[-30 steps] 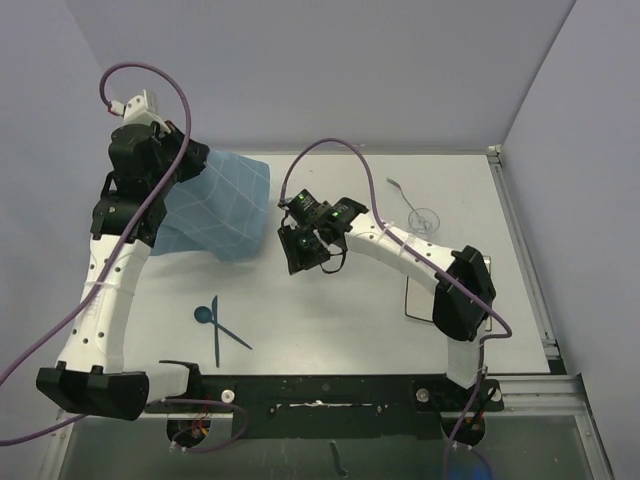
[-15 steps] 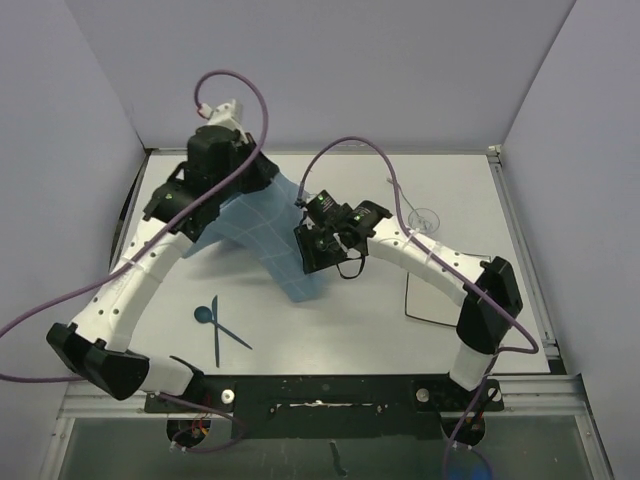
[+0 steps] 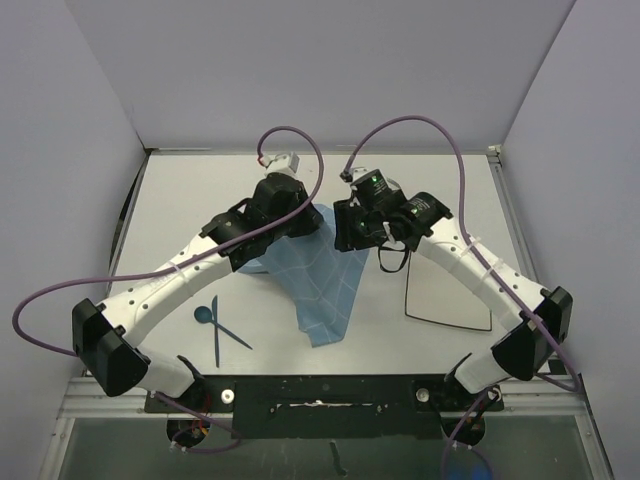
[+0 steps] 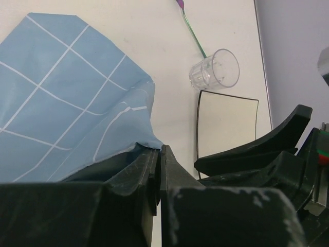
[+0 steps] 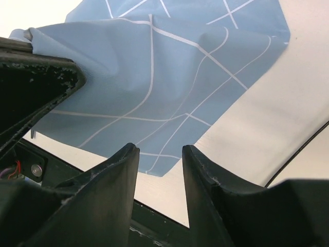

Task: Set the dinner table for one person
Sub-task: Flatten out the napkin at the center of the board.

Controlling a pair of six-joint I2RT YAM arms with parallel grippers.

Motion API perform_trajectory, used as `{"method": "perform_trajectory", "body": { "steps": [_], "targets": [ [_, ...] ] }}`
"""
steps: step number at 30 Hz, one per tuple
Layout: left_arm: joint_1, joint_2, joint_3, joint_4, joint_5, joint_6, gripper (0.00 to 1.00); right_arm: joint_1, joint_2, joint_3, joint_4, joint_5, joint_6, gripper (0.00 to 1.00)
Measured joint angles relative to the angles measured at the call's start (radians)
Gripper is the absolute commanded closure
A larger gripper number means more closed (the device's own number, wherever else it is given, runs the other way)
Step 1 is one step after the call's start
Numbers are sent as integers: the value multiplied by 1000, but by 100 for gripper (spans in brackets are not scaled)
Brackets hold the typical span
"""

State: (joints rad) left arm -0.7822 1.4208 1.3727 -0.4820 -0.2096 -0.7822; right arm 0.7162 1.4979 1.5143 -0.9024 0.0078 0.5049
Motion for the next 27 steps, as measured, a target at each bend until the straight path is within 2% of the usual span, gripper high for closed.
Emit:
{"method": "perform_trajectory", "body": {
  "steps": [5,10,13,17,27],
  "targets": [
    [-1,-3,-25,16,-8,-19,100,5,32,12,-14,-12,-3,59],
    [-2,-40,-68,11,-33,-25,100,28,107,99,-35,-26,-4,54],
    [8,-60,-69,1,-39,-13,100,63,117,119,-29,-43,-3,49],
    [35,-88,-63,-17,-36,39,100,92,116,116,-21,-80,2,48],
    [45,-178,212,-187,-103,213,100,74,114,-19,1,-45,10,47]
  ]
}}
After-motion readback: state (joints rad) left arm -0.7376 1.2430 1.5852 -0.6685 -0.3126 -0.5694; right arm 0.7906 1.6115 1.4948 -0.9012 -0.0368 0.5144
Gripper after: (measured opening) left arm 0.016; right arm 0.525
